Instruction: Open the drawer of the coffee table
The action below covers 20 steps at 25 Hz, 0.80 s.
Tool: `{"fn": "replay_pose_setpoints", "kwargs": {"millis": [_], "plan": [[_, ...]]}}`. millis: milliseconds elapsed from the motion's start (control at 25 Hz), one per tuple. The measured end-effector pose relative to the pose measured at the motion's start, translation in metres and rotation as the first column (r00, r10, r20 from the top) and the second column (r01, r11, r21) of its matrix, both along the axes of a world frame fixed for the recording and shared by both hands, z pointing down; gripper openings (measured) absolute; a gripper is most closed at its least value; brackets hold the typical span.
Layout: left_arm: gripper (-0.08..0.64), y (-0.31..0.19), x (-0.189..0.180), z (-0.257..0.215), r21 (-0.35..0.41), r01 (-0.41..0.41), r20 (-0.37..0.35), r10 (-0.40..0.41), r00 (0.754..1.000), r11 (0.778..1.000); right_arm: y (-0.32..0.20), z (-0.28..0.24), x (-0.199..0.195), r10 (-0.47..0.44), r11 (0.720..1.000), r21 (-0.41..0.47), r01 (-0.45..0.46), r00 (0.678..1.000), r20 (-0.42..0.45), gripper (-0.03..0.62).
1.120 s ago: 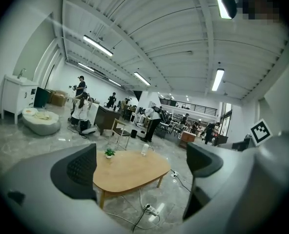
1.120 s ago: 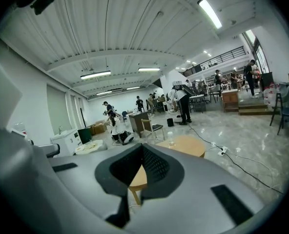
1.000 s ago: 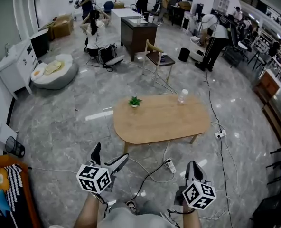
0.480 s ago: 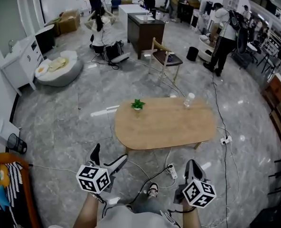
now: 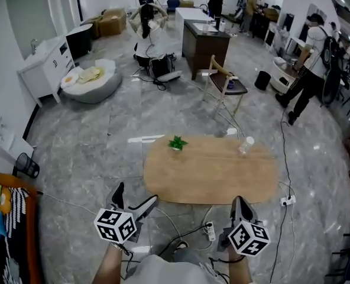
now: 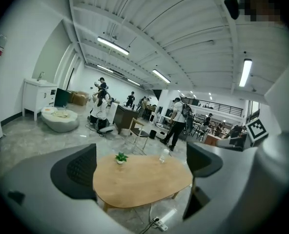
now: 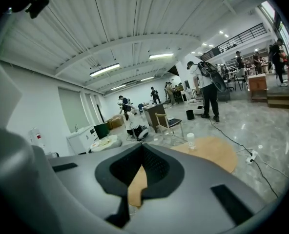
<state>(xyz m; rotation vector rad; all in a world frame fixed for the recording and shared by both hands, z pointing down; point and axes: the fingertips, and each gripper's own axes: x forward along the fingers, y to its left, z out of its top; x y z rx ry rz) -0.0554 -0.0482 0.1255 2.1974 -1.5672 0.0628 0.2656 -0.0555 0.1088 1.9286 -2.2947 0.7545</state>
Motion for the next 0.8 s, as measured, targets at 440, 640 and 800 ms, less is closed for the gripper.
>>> {"fn": "replay_pose_setpoints", "kwargs": {"millis": [440,640,800], "plan": [[0.554,-0.011,0.010,0.023,-0.049,0.051,0.024,-0.050,0.998,0.997,-0.044,0.041,0.007,-0.061,0.996,-0.070,0.063,0.998,0.030,0.000],[0.554,-0.024,0.007,0.033,-0.071,-0.003,0.017,0.005,1.000,0.997,-0.049,0.035,-0.008,-0.050,0.997,-0.061,0.051,0.998,0.025,0.000],[0.554,-0.029,0.001,0.034,-0.059,-0.075,0.043,0.078,0.996,0.995,-0.042,0.043,-0.024,-0.037,0.996,-0.081,0.038,0.999,0.008,0.000]]}}
